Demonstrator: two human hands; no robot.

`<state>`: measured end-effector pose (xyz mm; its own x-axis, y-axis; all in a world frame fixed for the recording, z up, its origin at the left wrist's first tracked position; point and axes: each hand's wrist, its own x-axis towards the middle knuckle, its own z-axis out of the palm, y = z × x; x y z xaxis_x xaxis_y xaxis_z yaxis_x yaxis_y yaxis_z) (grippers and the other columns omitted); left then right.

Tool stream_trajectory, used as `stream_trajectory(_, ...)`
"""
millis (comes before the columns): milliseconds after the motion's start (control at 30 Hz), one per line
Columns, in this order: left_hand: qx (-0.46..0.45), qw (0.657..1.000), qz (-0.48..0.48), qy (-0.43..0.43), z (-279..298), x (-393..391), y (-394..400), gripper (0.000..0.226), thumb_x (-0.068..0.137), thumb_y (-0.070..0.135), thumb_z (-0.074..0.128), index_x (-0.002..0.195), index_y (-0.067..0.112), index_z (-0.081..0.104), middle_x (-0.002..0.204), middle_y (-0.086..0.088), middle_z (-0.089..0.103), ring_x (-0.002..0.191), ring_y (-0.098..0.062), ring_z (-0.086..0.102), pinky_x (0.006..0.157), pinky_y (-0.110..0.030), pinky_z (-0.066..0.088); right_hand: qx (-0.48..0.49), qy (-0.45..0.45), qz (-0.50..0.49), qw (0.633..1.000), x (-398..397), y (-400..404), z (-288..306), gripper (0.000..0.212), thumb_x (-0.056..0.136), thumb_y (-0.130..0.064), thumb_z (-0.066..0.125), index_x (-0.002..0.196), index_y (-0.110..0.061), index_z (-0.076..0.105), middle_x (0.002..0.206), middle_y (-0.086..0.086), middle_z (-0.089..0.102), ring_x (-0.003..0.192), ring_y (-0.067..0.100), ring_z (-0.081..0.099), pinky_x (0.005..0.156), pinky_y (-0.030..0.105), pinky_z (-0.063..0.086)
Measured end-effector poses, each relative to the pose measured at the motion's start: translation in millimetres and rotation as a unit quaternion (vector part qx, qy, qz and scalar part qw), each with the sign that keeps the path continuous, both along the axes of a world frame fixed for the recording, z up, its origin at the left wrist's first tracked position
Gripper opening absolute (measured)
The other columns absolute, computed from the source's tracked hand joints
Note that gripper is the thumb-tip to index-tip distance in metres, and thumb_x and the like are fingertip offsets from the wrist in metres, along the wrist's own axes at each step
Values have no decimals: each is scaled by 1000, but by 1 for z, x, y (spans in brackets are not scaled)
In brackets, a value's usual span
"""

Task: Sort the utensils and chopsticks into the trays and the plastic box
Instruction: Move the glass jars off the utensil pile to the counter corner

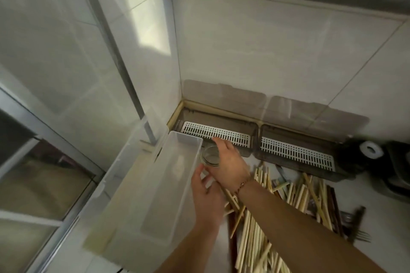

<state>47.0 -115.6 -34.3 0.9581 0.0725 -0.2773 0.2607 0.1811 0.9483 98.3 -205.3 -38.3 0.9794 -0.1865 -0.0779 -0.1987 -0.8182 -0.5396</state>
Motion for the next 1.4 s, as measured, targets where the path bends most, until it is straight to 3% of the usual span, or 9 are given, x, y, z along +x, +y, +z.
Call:
stream_trajectory(267,11,999,1,31,-6,2,-3,37,91,3,54,122,24,54,116,9,61,97,-1,62,63,-9,50,-6,-70,-11,997,-18,-11,15,77,75,-52,69,138,-44,25,138,-12,43,126,16,44,95,37,48)
stream_trajectory(433,-17,995,-17,95,-7,-5,-24,26,97,22,48,122,22,55,122,-8,61,109,-24,61,95,-49,50,-6,-146,-59,988,-63,-34,48,84,67,-58,73,138,-43,31,128,-15,50,116,10,50,91,36,51)
stream_trajectory(633,-114,967,-173,148,12,-37,-66,30,102,29,38,114,8,55,102,-13,70,81,-20,68,63,-32,53,-22,-199,-124,972,-135,-74,71,86,64,-47,73,140,-39,33,126,-20,48,117,1,40,97,23,41)
stream_trajectory(733,-133,948,-239,165,20,-62,-91,24,100,28,43,109,14,60,102,-10,72,80,-17,69,60,-29,53,19,-212,-183,960,-178,-95,68,89,65,-43,76,140,-47,28,125,-38,35,118,-9,32,94,11,31)
stream_trajectory(867,-79,926,-330,164,23,-103,-130,16,98,28,51,108,20,62,101,-6,72,83,-20,68,67,-34,56,65,-236,-273,930,-246,-119,50,92,68,-22,84,139,-45,30,129,-21,42,121,-5,43,95,7,38)
stream_trajectory(1033,31,840,-522,147,24,-152,-171,25,99,43,45,114,30,60,116,2,65,103,-16,63,92,-38,52,90,-241,-423,869,-333,-152,35,82,61,-50,79,130,-57,34,123,-42,40,113,-14,45,80,23,51)
stream_trajectory(1133,82,813,-568,96,24,-179,-196,21,97,49,43,108,37,58,123,6,56,113,-14,54,102,-39,44,67,-220,-486,843,-377,-170,27,86,62,-37,85,133,-48,38,129,-27,48,115,-2,48,84,36,54)
stream_trajectory(1267,33,782,-606,141,29,-217,-225,32,99,48,38,111,29,60,115,9,60,98,-14,59,80,-31,50,55,-200,-535,819,-413,-187,20,88,61,-31,86,134,-44,38,131,-13,52,119,11,52,86,39,52)
stream_trajectory(1400,30,744,-641,184,25,-243,-246,40,99,53,34,116,27,59,120,9,60,104,-17,57,83,-33,46,64,-183,-554,810,-433,-199,8,94,64,-26,86,140,-40,34,136,-5,51,122,18,51,87,39,49)
